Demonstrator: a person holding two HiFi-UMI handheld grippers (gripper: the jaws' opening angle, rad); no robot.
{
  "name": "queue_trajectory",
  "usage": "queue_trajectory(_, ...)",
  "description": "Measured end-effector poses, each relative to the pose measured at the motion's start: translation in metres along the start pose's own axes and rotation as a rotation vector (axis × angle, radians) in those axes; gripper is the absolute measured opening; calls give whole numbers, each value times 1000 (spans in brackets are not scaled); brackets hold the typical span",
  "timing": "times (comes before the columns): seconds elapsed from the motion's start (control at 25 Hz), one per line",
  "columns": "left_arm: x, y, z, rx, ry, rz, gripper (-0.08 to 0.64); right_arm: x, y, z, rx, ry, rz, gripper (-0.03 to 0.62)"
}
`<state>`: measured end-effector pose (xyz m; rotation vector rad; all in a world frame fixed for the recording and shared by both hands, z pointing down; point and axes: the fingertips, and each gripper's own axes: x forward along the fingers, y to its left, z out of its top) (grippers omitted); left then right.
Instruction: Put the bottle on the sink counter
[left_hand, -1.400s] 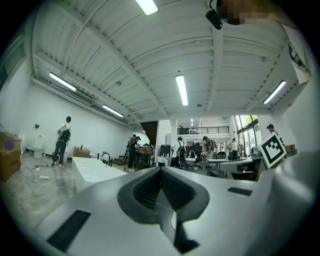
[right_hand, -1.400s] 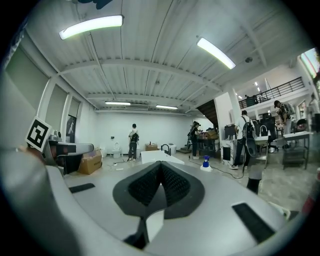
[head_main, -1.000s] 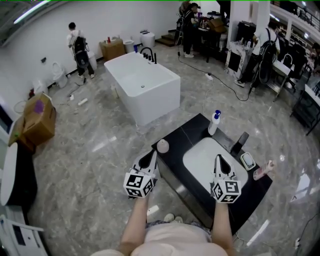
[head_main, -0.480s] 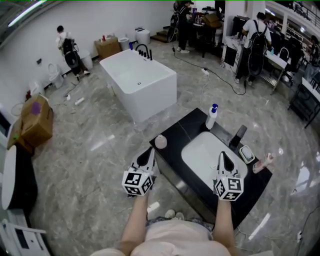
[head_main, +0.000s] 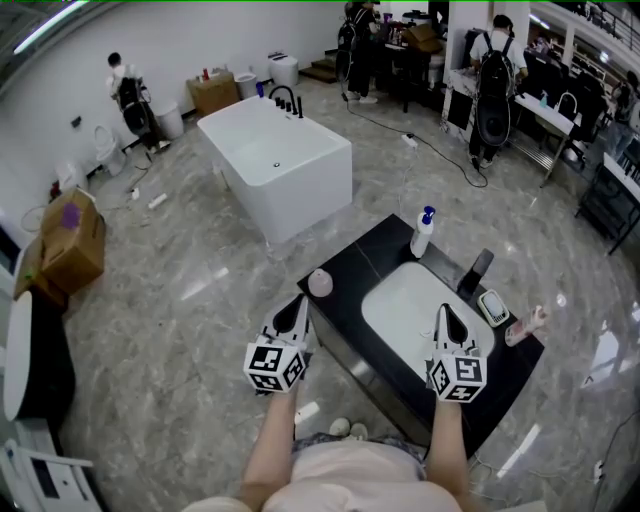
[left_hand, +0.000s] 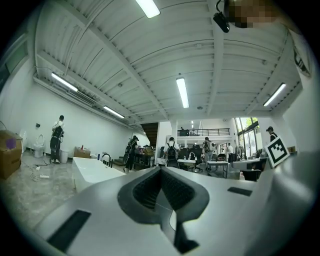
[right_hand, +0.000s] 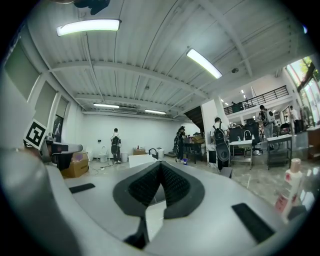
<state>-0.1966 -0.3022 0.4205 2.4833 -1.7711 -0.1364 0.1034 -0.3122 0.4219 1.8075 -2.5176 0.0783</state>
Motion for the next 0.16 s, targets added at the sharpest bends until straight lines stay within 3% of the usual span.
queue_trajectory(0.16,2,-2,2,15,-5,-1,28,2,-2,-1,-1,-6,2,14)
